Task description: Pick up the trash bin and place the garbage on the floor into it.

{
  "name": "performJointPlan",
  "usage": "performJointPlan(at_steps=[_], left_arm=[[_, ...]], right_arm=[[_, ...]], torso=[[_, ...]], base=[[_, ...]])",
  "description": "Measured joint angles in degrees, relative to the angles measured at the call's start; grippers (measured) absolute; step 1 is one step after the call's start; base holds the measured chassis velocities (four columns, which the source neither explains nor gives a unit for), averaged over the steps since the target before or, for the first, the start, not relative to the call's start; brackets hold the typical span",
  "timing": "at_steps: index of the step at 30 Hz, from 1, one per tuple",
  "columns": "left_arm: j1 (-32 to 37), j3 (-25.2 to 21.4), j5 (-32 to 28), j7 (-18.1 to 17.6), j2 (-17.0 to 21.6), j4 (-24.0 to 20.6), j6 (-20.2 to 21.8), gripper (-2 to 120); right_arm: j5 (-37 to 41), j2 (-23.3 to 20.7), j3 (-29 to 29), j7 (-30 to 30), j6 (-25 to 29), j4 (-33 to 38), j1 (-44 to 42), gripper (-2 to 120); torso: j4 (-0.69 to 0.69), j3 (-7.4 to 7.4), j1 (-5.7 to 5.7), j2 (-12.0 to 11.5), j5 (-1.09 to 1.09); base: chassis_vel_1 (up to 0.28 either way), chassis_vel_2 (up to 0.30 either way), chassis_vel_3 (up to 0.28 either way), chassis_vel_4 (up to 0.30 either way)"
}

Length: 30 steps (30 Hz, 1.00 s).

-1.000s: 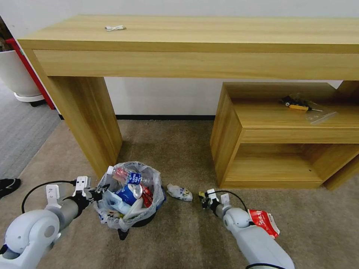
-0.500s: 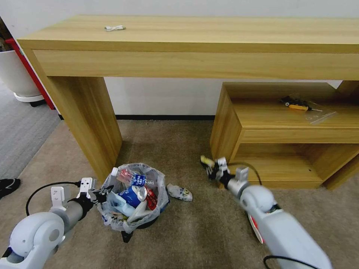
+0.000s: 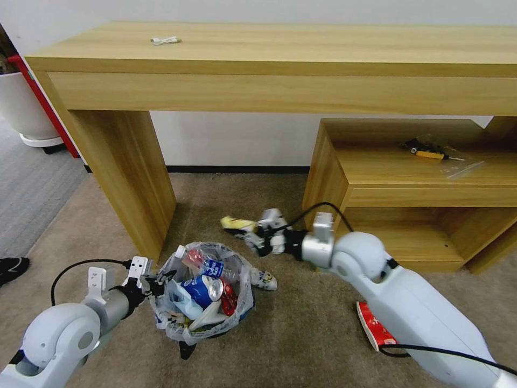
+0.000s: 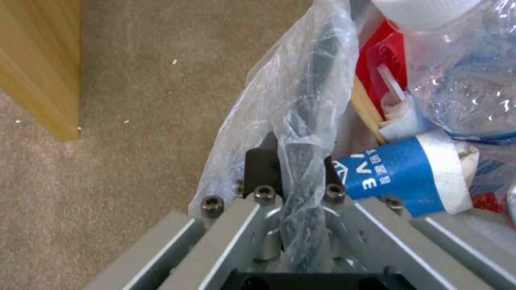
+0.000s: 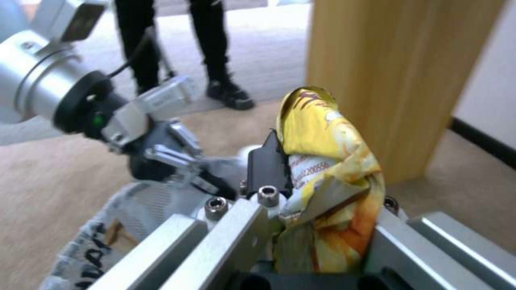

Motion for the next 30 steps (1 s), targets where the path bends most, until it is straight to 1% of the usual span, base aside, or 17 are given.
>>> performJointPlan(at_steps=[3, 8, 11, 12, 14, 18, 21, 27, 29, 30], left_arm=[[-0.4, 0.3, -0.6, 0.0, 1.0, 0.1, 0.0, 0], [-0.6, 0.4, -1.9, -0.8, 1.1, -0.3, 0.0, 0], [-0.9, 0.7, -5.3, -3.5, 1.1, -1.1, 0.0, 0], [-0.9, 0.7, -5.3, -3.5, 1.1, -1.1, 0.0, 0], [-1.2, 0.8, -7.1, -4.7, 1.1, -1.5, 0.0, 0], [-1.3, 0.8, -7.5, -5.2, 1.3, -1.6, 0.0, 0], [-1.3, 0.4, -7.9, -5.6, 1.8, -1.9, 0.0, 0], [-1.5, 0.2, -8.0, -5.7, 2.2, -1.9, 0.0, 0], [-1.6, 0.2, -8.1, -5.7, 2.2, -1.9, 0.0, 0], [-1.6, 0.2, -8.1, -5.7, 2.2, -2.0, 0.0, 0]], right_arm=[[-0.2, 0.7, -3.7, -0.1, -0.9, -0.8, 1.7, 0], [-1.1, 1.3, -6.1, -0.3, -1.2, -2.0, 2.1, 0], [-1.8, 2.2, -8.5, -0.4, -1.4, -3.1, 2.5, 0], [-1.8, 2.2, -8.5, -0.4, -1.4, -3.1, 2.5, 0], [-2.5, 3.1, -9.8, -0.2, -1.5, -4.2, 2.8, 0], [-3.0, 3.6, -10.7, 0.3, -1.8, -4.9, 2.9, 0], [-3.6, 3.7, -11.4, 1.5, -3.0, -5.5, 2.7, 0], [-4.5, 3.7, -11.5, 2.5, -3.7, -6.0, 2.2, 0], [-4.6, 3.9, -11.5, 3.6, -4.0, -6.1, 2.1, 0], [-4.7, 4.1, -11.5, 4.5, -4.1, -6.1, 2.0, 6]], torso=[[-0.03, 0.0, 0.0, 0.0, 0.0], [-0.04, 0.0, 0.0, 0.0, 0.0], [-0.03, 0.0, 0.0, 0.0, 0.0], [-0.03, 0.0, 0.0, 0.0, 0.0], [-0.03, 0.0, 0.0, 0.0, 0.01], [-0.02, 0.0, 0.0, 0.0, 0.01], [-0.02, 0.0, 0.0, 0.0, 0.01], [-0.03, 0.0, 0.0, 0.0, 0.01], [-0.03, 0.0, 0.0, 0.0, 0.01], [-0.03, 0.0, 0.0, 0.0, 0.01]], base=[[0.0, 0.0, 0.0, 0.0], [0.0, 0.0, 0.0, 0.0], [0.0, 0.0, 0.0, 0.0], [0.0, 0.0, 0.0, 0.0], [0.0, 0.0, 0.0, 0.0], [0.0, 0.0, 0.0, 0.0], [0.0, 0.0, 0.0, 0.0], [0.0, 0.0, 0.0, 0.0], [0.0, 0.0, 0.0, 0.0], [0.0, 0.0, 0.0, 0.0]])
